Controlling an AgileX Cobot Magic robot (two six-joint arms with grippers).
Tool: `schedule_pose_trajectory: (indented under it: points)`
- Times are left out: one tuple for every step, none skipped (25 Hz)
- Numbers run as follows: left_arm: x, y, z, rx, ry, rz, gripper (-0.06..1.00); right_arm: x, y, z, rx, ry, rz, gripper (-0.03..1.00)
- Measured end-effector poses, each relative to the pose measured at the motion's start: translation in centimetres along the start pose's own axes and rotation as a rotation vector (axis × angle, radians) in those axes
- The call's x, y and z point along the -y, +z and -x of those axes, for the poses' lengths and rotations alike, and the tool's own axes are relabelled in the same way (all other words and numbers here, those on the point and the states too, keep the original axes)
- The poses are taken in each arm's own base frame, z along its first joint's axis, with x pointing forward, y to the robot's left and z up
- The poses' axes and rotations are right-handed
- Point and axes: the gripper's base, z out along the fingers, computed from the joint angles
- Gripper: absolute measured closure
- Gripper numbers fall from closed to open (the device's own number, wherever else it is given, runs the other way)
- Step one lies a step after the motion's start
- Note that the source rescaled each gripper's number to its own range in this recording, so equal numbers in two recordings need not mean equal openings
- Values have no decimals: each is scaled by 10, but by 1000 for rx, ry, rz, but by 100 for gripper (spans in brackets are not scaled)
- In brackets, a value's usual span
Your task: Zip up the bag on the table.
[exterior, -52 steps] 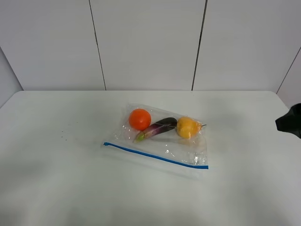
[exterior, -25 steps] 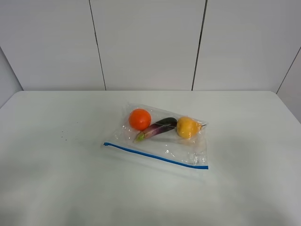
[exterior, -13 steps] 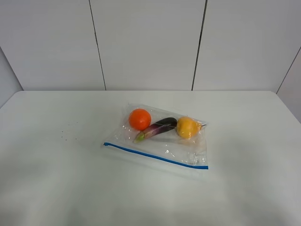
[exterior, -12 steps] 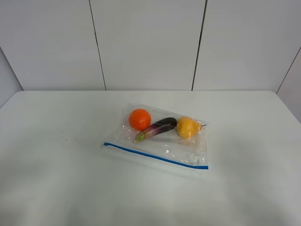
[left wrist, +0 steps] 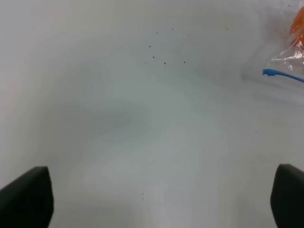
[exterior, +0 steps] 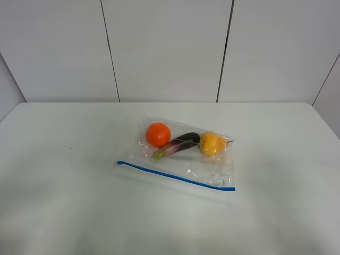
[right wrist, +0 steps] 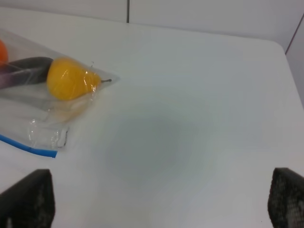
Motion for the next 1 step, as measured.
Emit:
schedule_pose_trajectory:
  points:
    - [0,0,0,0,0,0,-5,0,0,0,0,0,0,-3]
